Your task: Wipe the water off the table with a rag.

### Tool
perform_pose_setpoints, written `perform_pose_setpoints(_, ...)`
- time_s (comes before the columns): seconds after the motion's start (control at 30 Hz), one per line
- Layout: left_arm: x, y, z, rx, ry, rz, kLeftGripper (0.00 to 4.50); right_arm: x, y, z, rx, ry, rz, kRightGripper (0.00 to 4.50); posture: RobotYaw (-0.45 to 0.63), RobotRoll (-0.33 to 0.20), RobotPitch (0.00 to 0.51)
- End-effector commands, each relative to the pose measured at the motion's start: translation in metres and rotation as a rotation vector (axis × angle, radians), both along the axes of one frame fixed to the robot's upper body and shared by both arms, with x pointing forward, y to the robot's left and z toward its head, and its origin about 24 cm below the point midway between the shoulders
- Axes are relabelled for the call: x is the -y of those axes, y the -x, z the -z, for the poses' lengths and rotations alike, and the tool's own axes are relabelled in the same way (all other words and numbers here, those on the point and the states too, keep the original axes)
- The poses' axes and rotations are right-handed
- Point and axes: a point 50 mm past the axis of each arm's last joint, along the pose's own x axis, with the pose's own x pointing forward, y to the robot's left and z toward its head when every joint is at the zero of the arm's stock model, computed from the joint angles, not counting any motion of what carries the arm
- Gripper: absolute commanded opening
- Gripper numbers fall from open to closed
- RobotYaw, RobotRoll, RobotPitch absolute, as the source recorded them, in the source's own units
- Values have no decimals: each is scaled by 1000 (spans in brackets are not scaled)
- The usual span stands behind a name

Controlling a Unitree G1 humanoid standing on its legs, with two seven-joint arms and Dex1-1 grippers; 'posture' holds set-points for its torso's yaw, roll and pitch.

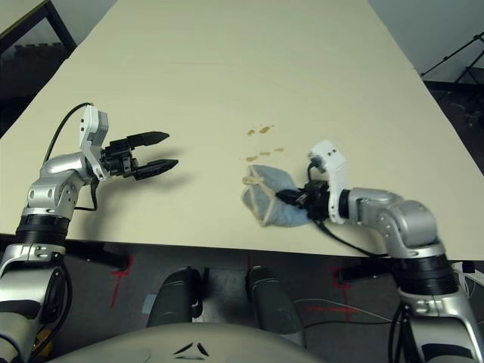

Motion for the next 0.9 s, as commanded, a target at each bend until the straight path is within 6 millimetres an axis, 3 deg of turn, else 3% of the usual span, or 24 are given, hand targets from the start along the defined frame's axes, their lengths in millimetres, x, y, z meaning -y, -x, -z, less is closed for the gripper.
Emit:
perform_pose_setpoints(0.03, -1, -2, 2, -8, -25, 7, 4500, 30, -5, -13, 51, 52, 99, 39, -264, 0, 134)
perform_pose_setpoints(0.17, -1, -3, 3, -9, -26, 7, 4500, 52, -13, -35, 129, 15, 186, 38, -264, 0, 134)
perform_pose_setpoints(0.3, -3, -2, 4, -14, -29, 3, 4500, 50, -26, -52, 225, -74, 219, 38, -263, 0, 136)
perform_pose_setpoints(0.4, -5, -1, 5, -16, -34, 0, 4500, 44, -34, -53, 255, -97, 228, 37, -263, 0, 136)
perform_pose_setpoints(0.5, -7, -1, 4, -15, -37, -6, 4500, 29, -43, -44, 248, -99, 209, 37, -250, 0, 134)
perform_pose_setpoints(0.6, -13, 0, 1, -9, -46, -21, 4500, 7, -50, -16, 177, -71, 158, 37, -235, 0, 134)
perform_pose_setpoints(0.73, -14, 1, 0, -7, -48, -24, 4500, -2, -50, -1, 132, -52, 127, 37, -235, 0, 134)
perform_pose_setpoints(0.9, -15, 2, 0, -6, -48, -30, 4500, -36, -42, 24, 42, -73, 4, 37, -224, 0, 132)
